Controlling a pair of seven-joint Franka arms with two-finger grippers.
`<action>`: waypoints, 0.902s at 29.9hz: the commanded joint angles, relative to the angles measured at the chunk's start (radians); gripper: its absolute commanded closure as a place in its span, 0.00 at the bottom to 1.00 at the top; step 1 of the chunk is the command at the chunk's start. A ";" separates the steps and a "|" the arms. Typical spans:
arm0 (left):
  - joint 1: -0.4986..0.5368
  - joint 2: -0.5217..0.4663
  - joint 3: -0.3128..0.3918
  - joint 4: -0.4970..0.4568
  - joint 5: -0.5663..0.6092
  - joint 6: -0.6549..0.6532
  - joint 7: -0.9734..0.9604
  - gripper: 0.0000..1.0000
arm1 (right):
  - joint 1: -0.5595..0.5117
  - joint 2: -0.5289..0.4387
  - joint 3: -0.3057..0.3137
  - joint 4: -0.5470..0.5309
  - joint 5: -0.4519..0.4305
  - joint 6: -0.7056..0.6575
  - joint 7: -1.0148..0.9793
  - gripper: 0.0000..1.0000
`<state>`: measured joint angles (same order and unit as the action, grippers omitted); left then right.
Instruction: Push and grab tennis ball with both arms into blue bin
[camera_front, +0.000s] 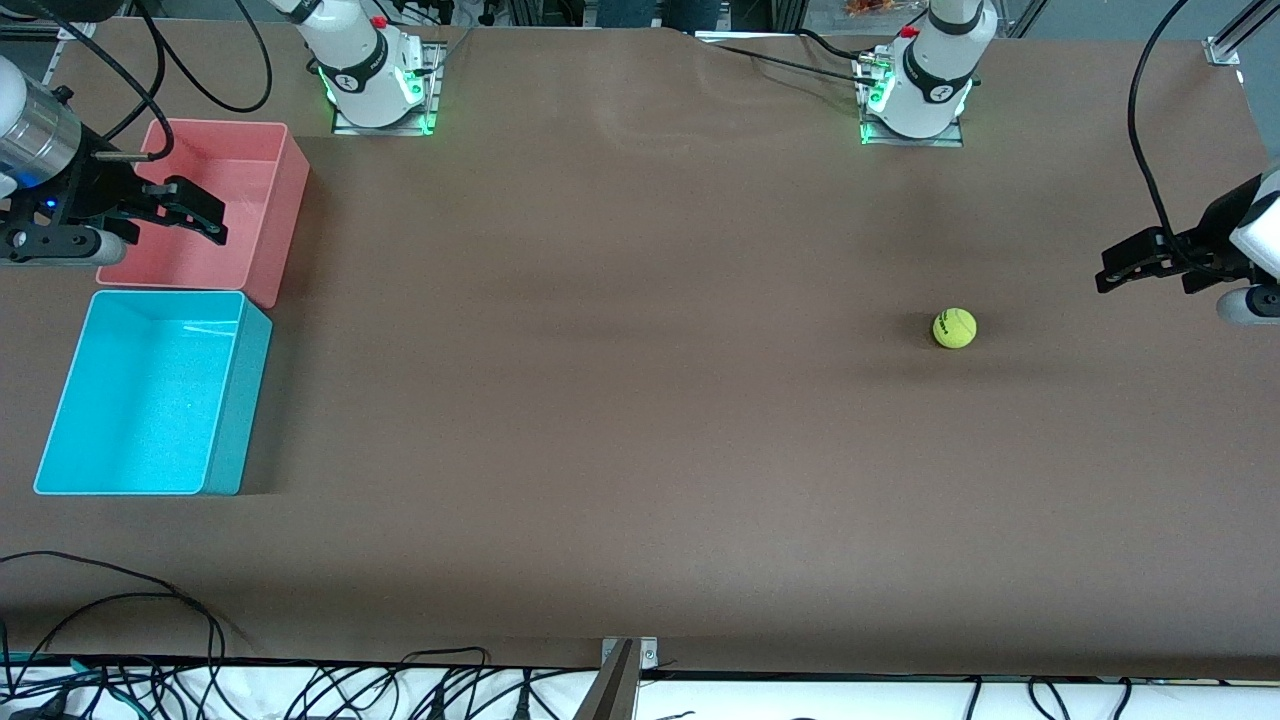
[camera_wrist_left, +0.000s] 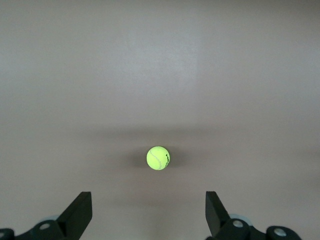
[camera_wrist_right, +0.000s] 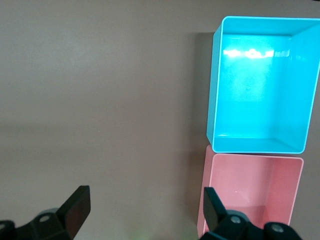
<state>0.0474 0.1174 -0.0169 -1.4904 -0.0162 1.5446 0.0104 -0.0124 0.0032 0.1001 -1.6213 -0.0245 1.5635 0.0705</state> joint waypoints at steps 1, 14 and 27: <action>0.006 0.007 -0.003 0.025 -0.018 -0.026 0.013 0.00 | -0.009 -0.014 0.012 -0.009 -0.015 0.004 0.011 0.00; 0.006 0.010 -0.003 0.030 -0.019 -0.026 0.002 0.00 | -0.011 -0.009 0.012 0.001 -0.012 0.000 0.025 0.00; 0.005 0.015 -0.003 0.030 -0.019 -0.026 -0.001 0.00 | -0.009 -0.009 0.013 0.001 -0.011 -0.005 0.026 0.00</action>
<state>0.0474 0.1183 -0.0169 -1.4904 -0.0163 1.5445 0.0093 -0.0123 0.0032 0.1003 -1.6213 -0.0245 1.5640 0.0810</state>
